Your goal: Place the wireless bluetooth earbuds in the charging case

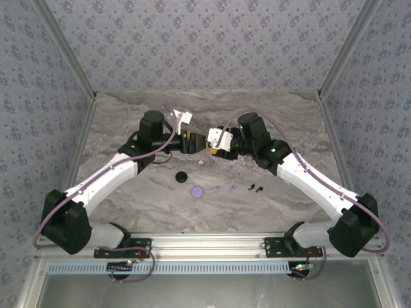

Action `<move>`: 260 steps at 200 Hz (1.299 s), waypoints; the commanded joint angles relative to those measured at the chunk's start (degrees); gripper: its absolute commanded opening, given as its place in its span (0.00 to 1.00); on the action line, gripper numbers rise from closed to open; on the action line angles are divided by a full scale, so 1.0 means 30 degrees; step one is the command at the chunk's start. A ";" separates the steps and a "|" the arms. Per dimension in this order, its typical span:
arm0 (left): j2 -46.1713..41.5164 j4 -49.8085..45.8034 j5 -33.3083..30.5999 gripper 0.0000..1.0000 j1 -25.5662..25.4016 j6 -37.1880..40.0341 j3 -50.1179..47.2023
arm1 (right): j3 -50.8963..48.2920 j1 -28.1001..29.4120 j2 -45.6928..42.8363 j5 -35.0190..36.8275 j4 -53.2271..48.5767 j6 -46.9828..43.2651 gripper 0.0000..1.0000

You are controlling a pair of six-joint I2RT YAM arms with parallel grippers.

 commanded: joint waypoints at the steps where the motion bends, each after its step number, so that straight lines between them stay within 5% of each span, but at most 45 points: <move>1: 0.0267 0.0214 0.0773 0.66 -0.0251 0.0351 0.0815 | 0.0716 0.0235 -0.0198 0.0170 0.0475 0.0401 0.50; 117: 0.0638 0.1116 0.1320 0.47 -0.0516 -0.0098 0.0748 | 0.1106 0.0407 0.0033 0.0284 0.0772 0.0764 0.51; 182: 0.0543 0.2143 0.0884 0.25 -0.0572 -0.0514 0.0510 | 0.1084 0.0400 -0.0095 -0.0322 0.0498 0.0998 0.54; 260: -0.0691 0.6135 -0.1373 0.10 -0.0593 -0.0294 -0.1774 | -0.0243 -0.1335 -0.3146 -0.2763 -0.0137 0.4671 0.94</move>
